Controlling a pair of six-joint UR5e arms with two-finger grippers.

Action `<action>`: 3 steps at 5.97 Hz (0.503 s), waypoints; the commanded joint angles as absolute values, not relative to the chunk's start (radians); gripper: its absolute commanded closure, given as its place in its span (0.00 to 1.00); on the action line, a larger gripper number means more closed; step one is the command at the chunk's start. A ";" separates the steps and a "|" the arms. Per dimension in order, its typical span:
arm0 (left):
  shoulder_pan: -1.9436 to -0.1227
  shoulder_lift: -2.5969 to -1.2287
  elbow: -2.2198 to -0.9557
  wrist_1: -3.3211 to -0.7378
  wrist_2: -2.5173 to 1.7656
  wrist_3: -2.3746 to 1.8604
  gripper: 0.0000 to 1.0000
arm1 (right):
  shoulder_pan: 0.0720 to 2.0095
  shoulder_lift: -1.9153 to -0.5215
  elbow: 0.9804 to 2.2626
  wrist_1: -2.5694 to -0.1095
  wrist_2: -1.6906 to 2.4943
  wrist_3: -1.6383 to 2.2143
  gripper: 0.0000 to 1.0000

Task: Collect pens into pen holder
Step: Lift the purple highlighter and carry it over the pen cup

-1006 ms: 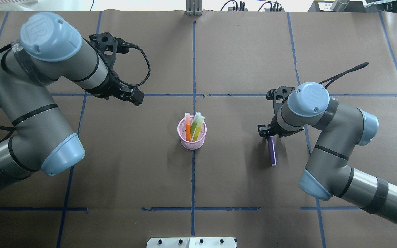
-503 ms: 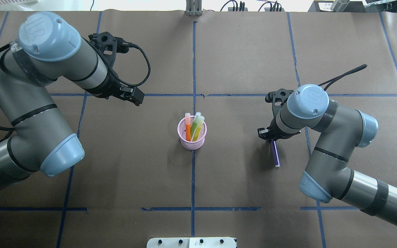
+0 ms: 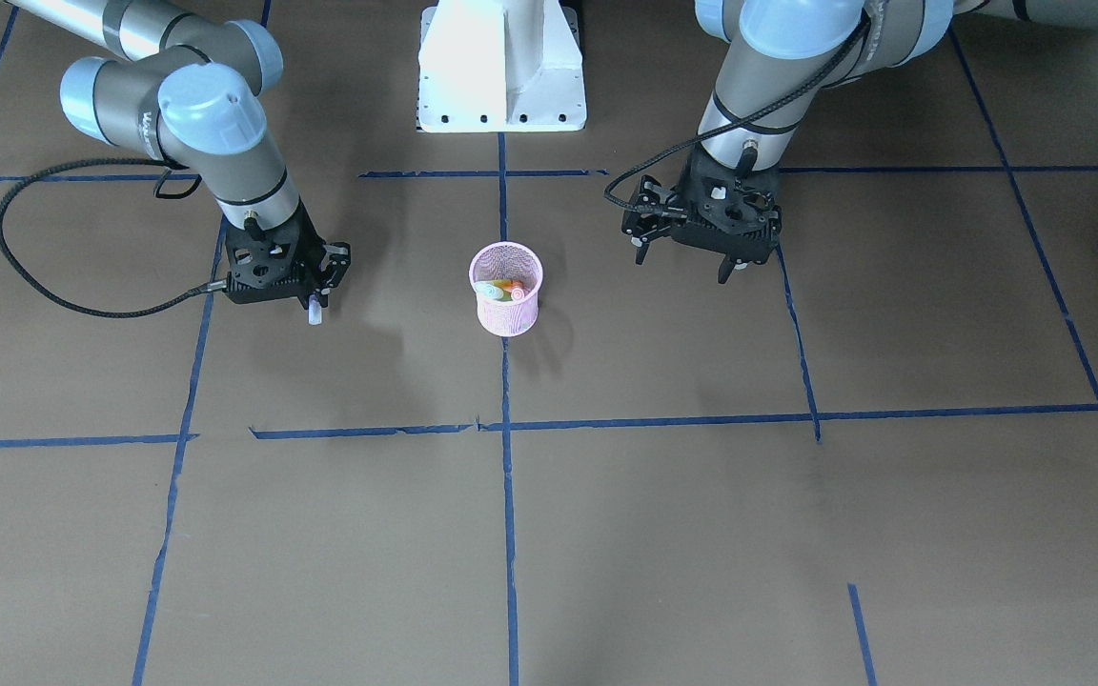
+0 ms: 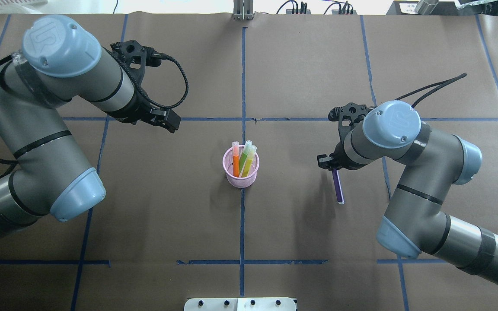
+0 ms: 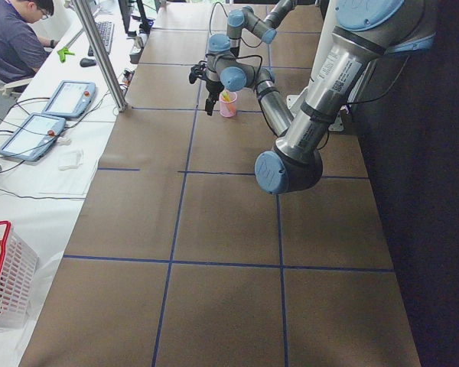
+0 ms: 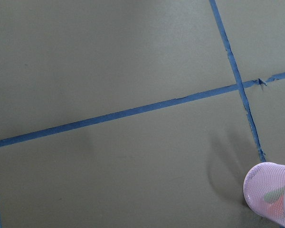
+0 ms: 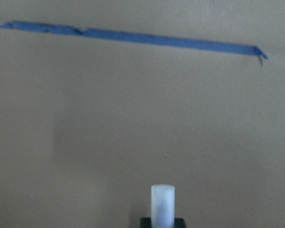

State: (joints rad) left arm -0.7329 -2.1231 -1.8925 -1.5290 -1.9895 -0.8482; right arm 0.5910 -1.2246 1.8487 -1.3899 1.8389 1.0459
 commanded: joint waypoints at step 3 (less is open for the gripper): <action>-0.729 -2.123 -1.885 -1.531 -1.990 -0.847 0.00 | 0.577 -1.105 1.997 -1.388 1.481 1.107 1.00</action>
